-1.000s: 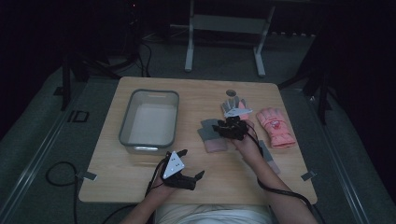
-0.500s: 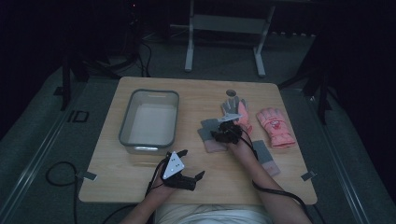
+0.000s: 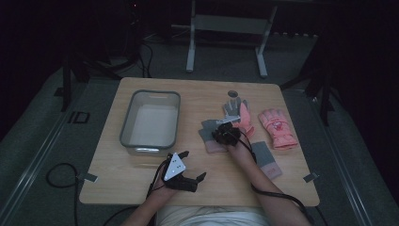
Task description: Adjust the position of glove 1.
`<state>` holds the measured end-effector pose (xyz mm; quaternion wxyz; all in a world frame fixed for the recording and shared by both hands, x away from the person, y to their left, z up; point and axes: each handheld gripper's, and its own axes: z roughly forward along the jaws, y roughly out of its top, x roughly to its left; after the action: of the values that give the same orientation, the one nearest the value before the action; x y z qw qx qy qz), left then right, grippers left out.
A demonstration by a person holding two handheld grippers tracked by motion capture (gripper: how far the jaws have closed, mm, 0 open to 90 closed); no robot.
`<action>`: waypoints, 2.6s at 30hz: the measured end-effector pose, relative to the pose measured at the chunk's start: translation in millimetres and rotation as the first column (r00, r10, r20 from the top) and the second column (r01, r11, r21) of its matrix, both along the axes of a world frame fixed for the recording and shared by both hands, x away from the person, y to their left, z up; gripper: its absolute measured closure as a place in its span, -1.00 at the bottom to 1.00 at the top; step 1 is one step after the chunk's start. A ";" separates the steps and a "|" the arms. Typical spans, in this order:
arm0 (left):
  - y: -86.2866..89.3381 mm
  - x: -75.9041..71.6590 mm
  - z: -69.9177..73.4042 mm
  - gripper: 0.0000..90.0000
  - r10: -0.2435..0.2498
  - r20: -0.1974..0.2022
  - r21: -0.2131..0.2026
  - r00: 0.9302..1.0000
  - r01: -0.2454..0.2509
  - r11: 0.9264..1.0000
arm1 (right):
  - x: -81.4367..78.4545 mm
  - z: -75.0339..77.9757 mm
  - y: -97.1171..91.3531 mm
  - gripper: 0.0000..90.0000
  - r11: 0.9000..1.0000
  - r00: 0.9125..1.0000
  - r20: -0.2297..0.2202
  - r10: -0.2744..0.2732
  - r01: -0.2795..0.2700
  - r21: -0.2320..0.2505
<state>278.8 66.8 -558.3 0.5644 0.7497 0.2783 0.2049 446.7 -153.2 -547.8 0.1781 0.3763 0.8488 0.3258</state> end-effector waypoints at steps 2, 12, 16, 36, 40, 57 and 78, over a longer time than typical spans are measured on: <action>0.0 0.0 0.0 -0.98 0.000 -0.002 -0.001 1.000 0.000 1.000 | -1.8 0.0 3.6 0.81 1.000 1.000 0.012 -0.016 0.016 -0.009; 0.9 1.5 0.0 -0.98 -0.006 -0.007 -0.008 1.000 0.006 1.000 | -15.0 49.4 19.7 0.91 0.997 0.997 0.063 -0.041 0.036 0.066; 0.1 0.1 0.0 -0.98 -0.006 0.004 -0.003 1.000 0.006 1.000 | -29.2 82.0 22.9 0.91 0.994 0.994 0.103 -0.044 0.033 0.102; 1.0 0.9 -0.1 -0.98 -0.004 -0.002 -0.015 1.000 0.004 1.000 | -110.3 86.1 -18.1 0.91 0.974 0.989 0.003 -0.147 0.144 0.174; 0.8 0.8 -0.2 -0.98 -0.006 0.001 -0.014 1.000 0.006 1.000 | -119.0 67.9 -21.5 0.91 0.976 0.987 -0.025 -0.157 0.159 0.152; 1.0 1.7 -0.2 -0.98 -0.013 -0.005 -0.020 1.000 0.013 1.000 | -113.1 16.8 -13.5 0.91 0.976 0.981 -0.089 -0.175 0.185 0.119; 0.5 1.1 -0.1 -0.98 -0.020 -0.002 -0.016 1.000 0.020 1.000 | -102.2 3.7 -15.1 0.63 0.972 0.978 -0.093 -0.189 0.200 0.120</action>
<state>279.9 67.3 -558.4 0.5722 0.7479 0.2732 0.1962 344.6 -168.3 -544.1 0.1500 0.4813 0.7916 0.3453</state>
